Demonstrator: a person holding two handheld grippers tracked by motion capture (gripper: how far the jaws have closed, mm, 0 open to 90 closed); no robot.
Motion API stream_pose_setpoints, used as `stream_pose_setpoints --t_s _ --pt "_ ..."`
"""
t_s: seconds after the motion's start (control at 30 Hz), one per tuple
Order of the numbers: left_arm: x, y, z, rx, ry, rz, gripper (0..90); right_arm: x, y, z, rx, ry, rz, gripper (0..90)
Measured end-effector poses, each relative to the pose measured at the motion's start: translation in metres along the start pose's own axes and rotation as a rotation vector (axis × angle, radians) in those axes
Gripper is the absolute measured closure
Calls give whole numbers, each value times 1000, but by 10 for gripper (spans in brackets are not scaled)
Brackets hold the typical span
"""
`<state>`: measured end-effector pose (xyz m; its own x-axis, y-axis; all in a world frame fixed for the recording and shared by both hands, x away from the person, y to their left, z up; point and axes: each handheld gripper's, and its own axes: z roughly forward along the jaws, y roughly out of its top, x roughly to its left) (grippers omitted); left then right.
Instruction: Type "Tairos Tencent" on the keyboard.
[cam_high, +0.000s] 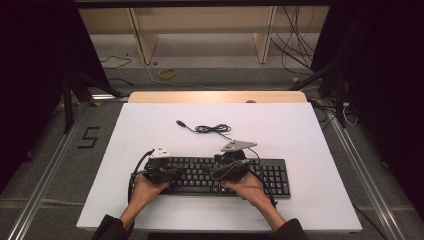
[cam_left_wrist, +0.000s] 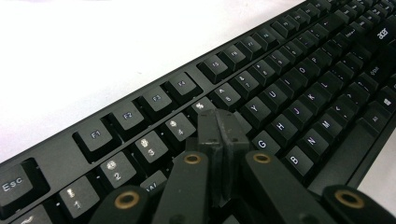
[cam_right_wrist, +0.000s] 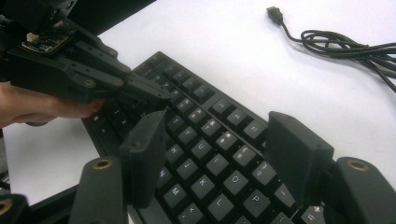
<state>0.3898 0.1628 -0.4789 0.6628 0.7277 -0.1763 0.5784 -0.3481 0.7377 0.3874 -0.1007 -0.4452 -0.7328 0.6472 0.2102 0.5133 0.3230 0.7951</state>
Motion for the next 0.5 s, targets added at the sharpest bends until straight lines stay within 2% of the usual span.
stream_pose_setpoints --t_s 0.17,0.23,0.37,0.5 --pt "-1 -1 2 11 2 1 893 0 0 0 -1 0 0 392" --pt "0 -1 3 13 -10 -4 894 0 0 -1 -1 0 2 392" --pt "-2 -1 3 20 -3 10 895 -1 0 -1 -3 -4 1 392" --pt "-2 -1 2 15 -3 4 892 -1 1 -1 -1 -5 2 392"
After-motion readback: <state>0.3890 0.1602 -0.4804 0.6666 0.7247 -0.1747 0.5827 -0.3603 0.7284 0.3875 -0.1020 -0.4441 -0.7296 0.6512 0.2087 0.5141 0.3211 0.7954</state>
